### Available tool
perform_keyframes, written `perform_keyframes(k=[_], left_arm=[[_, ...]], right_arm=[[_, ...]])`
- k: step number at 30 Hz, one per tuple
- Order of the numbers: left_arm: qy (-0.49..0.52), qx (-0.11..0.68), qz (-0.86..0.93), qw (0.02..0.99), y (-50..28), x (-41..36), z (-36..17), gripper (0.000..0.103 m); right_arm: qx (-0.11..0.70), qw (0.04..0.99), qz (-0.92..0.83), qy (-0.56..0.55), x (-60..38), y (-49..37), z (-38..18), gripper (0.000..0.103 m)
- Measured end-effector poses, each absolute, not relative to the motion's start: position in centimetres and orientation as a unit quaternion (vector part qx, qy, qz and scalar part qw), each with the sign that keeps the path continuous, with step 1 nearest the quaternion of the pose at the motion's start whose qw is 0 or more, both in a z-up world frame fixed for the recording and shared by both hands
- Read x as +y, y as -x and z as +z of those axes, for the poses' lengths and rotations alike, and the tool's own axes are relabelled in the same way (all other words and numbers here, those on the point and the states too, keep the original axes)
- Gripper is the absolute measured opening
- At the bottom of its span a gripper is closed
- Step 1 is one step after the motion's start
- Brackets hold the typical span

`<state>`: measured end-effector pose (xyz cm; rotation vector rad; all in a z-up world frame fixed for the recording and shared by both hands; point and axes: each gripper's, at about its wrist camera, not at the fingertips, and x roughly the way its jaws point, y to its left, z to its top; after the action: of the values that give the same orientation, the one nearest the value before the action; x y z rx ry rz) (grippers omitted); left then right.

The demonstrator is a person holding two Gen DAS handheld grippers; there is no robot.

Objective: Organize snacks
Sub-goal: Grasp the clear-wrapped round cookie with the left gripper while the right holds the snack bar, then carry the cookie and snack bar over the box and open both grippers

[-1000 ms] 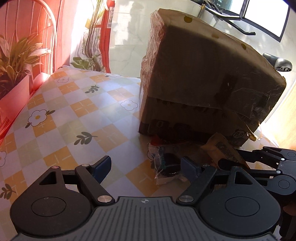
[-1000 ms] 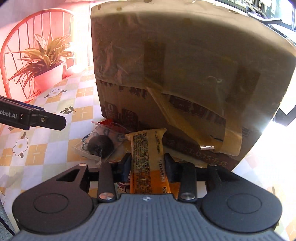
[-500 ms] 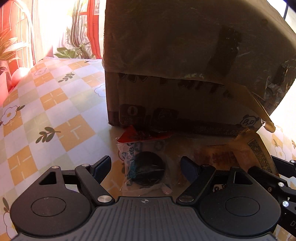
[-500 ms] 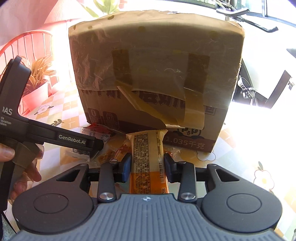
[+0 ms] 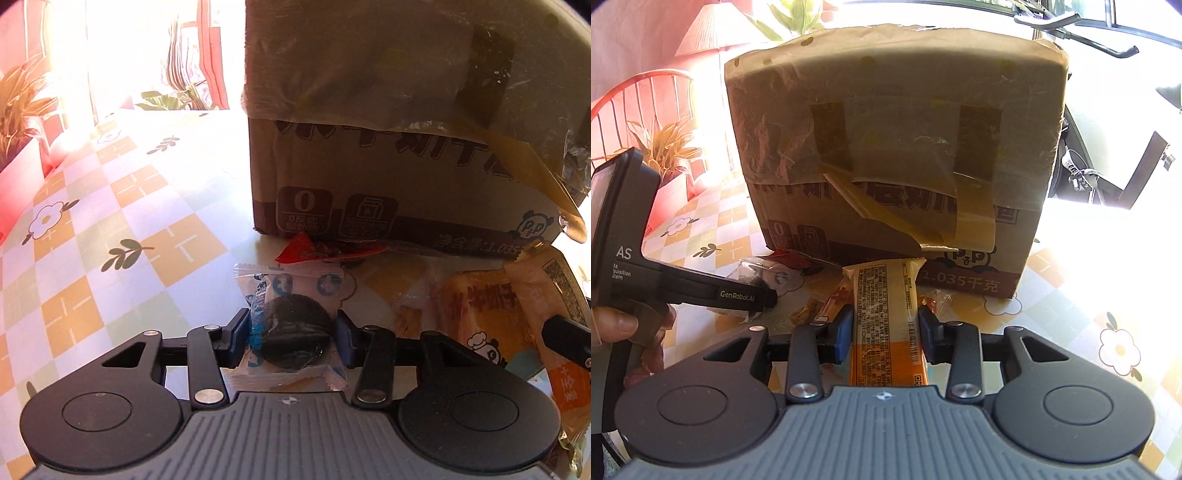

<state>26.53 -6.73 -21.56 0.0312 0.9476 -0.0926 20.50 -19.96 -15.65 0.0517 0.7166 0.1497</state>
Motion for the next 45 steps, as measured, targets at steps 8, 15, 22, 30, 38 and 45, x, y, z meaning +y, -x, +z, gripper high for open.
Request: perform_keyframes(k=[8, 15, 22, 30, 38, 45], left_arm=[[0.003, 0.444, -0.024, 0.896, -23.2, -4.1, -19.3, 0.050], [0.013, 0.405, -0.010, 0.914, -19.9, -2.6, -16.8, 0.050], [0.011, 0.376, -0.015, 0.926, -19.9, -3.2, -15.7, 0.050], [0.015, 0.349, -0.021, 0.937, -19.5, -2.7, -14.5, 0.050], [0.019, 0.321, -0.021, 0.947, -19.3, -2.1, -12.8, 0.050], [0.024, 0.301, -0.020, 0.953, -19.5, -1.9, -11.5, 0.050]], right_arm=[[0.341, 0.937, 0.069, -0.028, -19.8, -19.6, -14.8, 0.038], [0.321, 0.944, 0.066, -0.028, -19.6, -18.5, -13.4, 0.038], [0.301, 0.951, 0.068, -0.019, -19.3, -17.8, -11.9, 0.038], [0.286, 0.955, 0.077, -0.011, -18.7, -17.3, -10.4, 0.038], [0.260, 0.962, 0.085, -0.003, -17.8, -17.0, -8.6, 0.038], [0.244, 0.966, 0.080, 0.007, -17.5, -17.2, -6.9, 0.038]])
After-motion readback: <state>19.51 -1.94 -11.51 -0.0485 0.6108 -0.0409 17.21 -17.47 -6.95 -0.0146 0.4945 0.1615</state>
